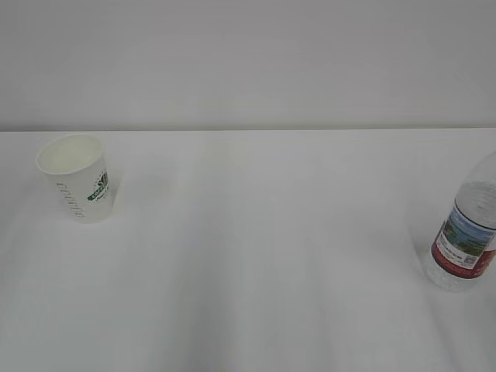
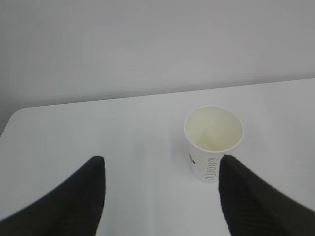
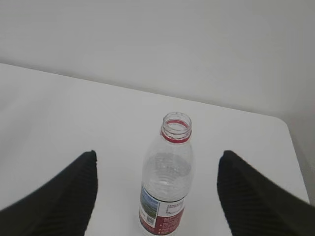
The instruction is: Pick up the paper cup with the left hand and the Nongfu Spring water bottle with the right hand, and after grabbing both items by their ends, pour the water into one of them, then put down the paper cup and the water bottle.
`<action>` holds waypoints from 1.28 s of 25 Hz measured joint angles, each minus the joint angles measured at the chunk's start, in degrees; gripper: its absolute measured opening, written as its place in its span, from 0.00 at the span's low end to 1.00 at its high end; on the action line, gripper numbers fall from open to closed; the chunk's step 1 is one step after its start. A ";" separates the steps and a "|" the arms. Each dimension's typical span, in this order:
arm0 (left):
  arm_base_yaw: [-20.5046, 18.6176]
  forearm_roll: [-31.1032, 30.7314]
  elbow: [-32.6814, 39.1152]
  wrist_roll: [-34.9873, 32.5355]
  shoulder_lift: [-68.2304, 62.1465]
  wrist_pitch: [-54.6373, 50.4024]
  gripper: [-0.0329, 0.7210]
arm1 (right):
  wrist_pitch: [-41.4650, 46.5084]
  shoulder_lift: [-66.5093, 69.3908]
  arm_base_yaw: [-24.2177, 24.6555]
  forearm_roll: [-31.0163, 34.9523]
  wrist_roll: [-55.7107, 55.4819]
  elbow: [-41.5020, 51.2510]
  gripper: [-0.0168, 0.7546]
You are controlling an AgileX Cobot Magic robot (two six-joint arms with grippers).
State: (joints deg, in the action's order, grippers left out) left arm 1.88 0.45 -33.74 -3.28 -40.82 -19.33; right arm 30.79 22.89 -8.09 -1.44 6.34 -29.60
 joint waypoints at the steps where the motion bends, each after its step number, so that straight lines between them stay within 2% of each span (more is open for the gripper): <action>1: 0.00 0.00 0.00 0.00 -0.38 0.13 0.74 | -0.09 0.00 0.00 -0.33 0.10 0.00 0.76; 14: 0.00 -2.91 0.00 0.00 -13.66 4.62 0.73 | -5.93 0.00 0.00 -1.06 0.10 0.00 0.76; 24: 0.00 -3.44 0.00 0.00 -14.45 11.36 0.72 | -10.76 1.00 0.00 -2.96 0.10 0.00 0.76; 32: 0.00 -0.45 0.00 0.00 -14.91 14.04 0.70 | -12.12 6.55 0.00 -3.35 0.10 0.00 0.76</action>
State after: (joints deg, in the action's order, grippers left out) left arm 1.88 0.00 -33.74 -3.28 -55.73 -5.29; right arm 18.67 29.44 -8.09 -4.80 6.44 -29.60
